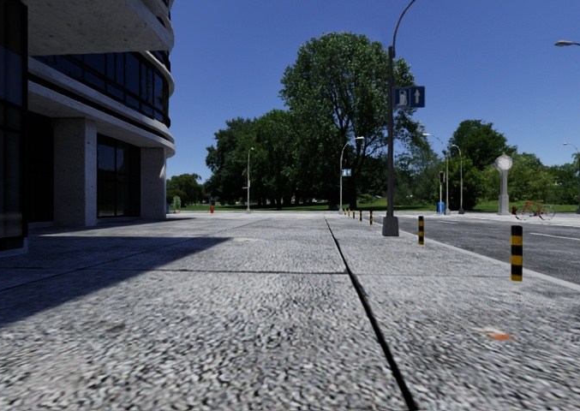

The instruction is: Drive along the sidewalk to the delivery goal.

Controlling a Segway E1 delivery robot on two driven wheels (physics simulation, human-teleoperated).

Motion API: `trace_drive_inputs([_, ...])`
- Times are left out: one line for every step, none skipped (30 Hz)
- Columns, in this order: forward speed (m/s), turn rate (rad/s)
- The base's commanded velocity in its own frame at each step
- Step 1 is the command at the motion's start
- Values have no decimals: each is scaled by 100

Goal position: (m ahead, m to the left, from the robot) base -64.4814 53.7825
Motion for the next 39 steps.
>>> trace_drive_inputs([35, 0])
trace_drive_inputs([35, 0])
trace_drive_inputs([35, 0])
trace_drive_inputs([36, 0])
trace_drive_inputs([41, 0])
trace_drive_inputs([41, 0])
trace_drive_inputs([45, 0])
trace_drive_inputs([48, 0])
trace_drive_inputs([48, 0])
trace_drive_inputs([55, 0])
trace_drive_inputs([60, 0])
trace_drive_inputs([60, 0])
trace_drive_inputs([60, 0])
trace_drive_inputs([61, 0])
trace_drive_inputs([61, 0])
trace_drive_inputs([62, 0])
trace_drive_inputs([62, 0])
trace_drive_inputs([62, 0])
trace_drive_inputs([64, 0])
trace_drive_inputs([64, 0])
trace_drive_inputs([64, 11])
trace_drive_inputs([65, 38])
trace_drive_inputs([65, 54])
trace_drive_inputs([65, 54])
trace_drive_inputs([65, 66])
trace_drive_inputs([65, 76])
trace_drive_inputs([65, 81])
trace_drive_inputs([65, 81])
trace_drive_inputs([73, 85])
trace_drive_inputs([81, 91])
trace_drive_inputs([81, 91])
trace_drive_inputs([83, 95])
trace_drive_inputs([83, 101])
trace_drive_inputs([83, 104])
trace_drive_inputs([83, 104])
trace_drive_inputs([83, 104])
trace_drive_inputs([83, 105])
trace_drive_inputs([83, 105])
trace_drive_inputs([83, 105])
